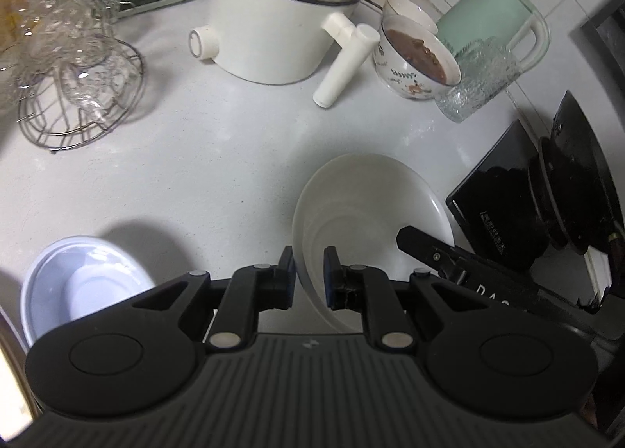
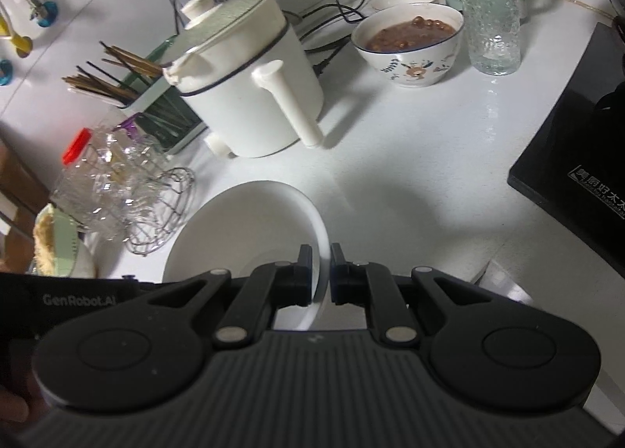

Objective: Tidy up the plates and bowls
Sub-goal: 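Lift the white bowl with the left gripper and carry it to the pale-blue bowls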

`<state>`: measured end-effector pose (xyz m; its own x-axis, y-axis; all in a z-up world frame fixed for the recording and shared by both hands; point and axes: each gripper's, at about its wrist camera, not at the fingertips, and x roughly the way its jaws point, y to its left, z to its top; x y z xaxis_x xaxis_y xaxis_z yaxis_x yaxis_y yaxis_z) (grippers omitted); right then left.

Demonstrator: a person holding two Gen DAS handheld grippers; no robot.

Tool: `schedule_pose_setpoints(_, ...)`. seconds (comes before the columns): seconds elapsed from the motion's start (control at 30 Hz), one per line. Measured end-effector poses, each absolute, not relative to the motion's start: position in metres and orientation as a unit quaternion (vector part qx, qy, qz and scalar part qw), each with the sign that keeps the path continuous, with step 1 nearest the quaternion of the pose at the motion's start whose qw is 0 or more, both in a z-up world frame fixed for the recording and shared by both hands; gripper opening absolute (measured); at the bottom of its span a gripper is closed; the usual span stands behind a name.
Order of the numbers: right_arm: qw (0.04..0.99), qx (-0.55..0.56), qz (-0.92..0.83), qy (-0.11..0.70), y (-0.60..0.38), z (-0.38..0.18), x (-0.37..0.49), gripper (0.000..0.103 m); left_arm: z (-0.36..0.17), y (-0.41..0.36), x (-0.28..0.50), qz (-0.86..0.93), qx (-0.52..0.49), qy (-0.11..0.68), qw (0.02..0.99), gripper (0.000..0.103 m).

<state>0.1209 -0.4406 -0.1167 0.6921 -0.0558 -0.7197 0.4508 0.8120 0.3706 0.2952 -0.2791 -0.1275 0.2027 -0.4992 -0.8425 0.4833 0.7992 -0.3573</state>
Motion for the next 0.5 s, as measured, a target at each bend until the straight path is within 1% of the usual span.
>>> schedule_pose_setpoints(0.5, 0.893, 0.257, -0.082, 0.361, -0.416, -0.084, 0.131, 0.011, -0.09, -0.224, 0.287, -0.285, -0.069, 0.523, 0.8, 0.016)
